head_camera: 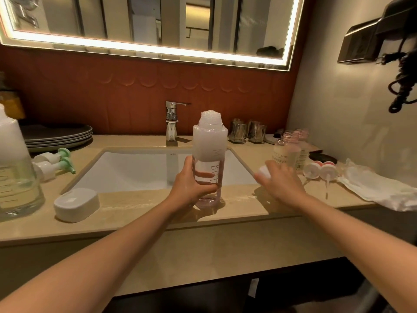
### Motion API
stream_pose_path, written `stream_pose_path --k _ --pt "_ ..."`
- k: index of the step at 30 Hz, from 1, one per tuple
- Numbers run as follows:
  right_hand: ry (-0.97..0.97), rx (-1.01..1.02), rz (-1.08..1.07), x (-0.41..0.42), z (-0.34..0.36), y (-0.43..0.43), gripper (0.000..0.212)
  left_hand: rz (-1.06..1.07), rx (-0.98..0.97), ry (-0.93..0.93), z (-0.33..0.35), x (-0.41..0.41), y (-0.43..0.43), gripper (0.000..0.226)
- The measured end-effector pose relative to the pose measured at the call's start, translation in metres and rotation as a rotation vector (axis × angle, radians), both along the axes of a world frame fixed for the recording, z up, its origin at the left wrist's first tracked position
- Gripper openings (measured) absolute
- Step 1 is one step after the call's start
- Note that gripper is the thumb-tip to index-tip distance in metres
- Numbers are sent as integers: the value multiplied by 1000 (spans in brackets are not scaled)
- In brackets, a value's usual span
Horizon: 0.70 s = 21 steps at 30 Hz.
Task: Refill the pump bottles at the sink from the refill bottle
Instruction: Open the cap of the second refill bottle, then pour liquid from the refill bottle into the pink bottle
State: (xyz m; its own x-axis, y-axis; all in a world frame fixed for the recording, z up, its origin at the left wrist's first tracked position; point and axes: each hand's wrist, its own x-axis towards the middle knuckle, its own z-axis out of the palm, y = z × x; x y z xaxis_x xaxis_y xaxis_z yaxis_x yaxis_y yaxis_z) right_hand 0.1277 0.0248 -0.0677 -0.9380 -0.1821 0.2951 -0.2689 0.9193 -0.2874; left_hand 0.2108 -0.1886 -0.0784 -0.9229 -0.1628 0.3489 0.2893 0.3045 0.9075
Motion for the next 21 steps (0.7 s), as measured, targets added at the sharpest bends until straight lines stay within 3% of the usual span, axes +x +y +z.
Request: stream_pose_path --k 5,7,11,15,21 --pt "-14 151 -79 -4 -20 16 67 4 17 11 -2 -10 4 65" --pt "119 12 -103 -7 -14 19 71 6 7 9 -2 -16 7 64" --pt "349 -484 -206 -25 11 19 62 -6 3 1 0 -27 13 65" --pt "275 -644 -278 -54 22 15 82 -27 12 -10 1 -34 19 65" --pt "182 -729 -372 -83 19 6 89 -51 16 -23 0 -39 19 64"
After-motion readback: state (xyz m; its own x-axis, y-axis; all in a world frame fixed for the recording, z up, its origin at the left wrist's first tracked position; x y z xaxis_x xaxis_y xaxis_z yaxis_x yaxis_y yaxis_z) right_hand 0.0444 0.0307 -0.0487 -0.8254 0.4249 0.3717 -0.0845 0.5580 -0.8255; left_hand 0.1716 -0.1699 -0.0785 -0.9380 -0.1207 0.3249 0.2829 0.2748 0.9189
